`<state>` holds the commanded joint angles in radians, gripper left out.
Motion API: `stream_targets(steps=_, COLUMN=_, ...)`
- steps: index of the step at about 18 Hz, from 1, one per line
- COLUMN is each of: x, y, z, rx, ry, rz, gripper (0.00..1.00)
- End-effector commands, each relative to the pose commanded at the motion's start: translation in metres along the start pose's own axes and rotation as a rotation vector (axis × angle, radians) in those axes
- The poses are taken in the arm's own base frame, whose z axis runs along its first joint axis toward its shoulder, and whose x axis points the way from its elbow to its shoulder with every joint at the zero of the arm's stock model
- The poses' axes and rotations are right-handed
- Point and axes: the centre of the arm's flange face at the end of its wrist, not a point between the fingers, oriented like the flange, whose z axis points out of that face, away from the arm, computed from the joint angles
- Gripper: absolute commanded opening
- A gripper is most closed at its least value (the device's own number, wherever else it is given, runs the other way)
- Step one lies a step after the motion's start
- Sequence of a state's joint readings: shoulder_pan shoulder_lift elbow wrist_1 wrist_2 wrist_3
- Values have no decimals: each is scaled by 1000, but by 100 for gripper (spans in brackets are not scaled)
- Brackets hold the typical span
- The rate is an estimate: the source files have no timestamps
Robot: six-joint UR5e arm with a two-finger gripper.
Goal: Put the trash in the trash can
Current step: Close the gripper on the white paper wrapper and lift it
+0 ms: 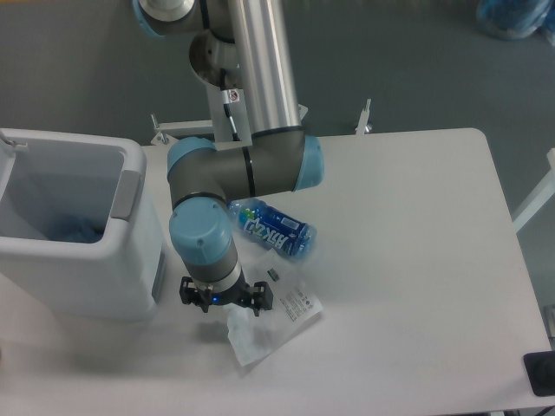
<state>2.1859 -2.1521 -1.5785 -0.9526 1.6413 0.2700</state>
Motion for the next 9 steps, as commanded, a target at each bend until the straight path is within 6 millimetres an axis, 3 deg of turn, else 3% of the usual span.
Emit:
stream_targets(steps=3, x=-1, y=0, z=5, rx=-11, ry=-10, rz=2, gripper=100)
stream_targets(steps=4, x=-1, y=1, z=6, rx=-15, ry=-15, rz=5, gripper=95)
stream_targets(steps=5, x=-2, y=1, z=7, rx=-18, ry=-20, rz=6, gripper=67)
stream_targets(steps=7, x=-2, y=3, z=7, rx=-21, ry=-24, rz=6, gripper=30)
stream_targets(steps=9, x=-2, y=2, z=3, rx=-16, ry=-28, rz=2, gripper=1)
